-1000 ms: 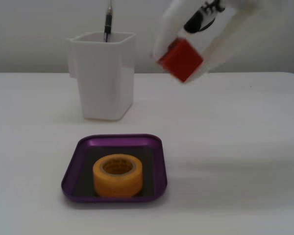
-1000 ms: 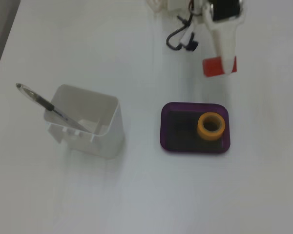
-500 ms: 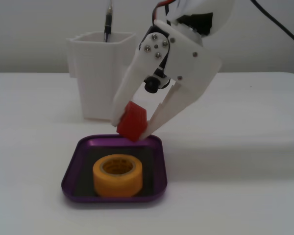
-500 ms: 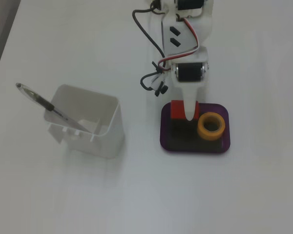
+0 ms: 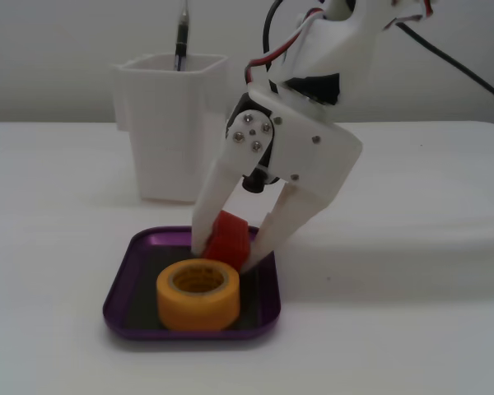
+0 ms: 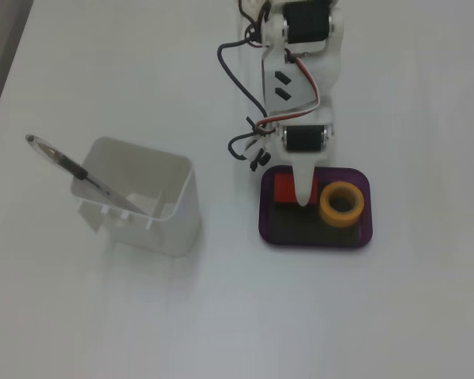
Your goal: Pick up the red cube and place it in the box.
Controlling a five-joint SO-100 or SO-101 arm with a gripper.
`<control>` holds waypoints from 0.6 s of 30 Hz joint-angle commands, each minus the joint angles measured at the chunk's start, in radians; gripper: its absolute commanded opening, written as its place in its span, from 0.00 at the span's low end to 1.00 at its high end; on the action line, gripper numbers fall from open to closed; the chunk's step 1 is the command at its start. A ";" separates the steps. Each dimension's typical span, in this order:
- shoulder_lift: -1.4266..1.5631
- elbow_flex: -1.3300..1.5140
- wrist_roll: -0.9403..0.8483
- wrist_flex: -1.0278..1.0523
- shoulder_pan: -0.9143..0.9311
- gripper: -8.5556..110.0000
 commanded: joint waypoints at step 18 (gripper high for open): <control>0.360 -0.221 0.077 0.304 -0.009 0.25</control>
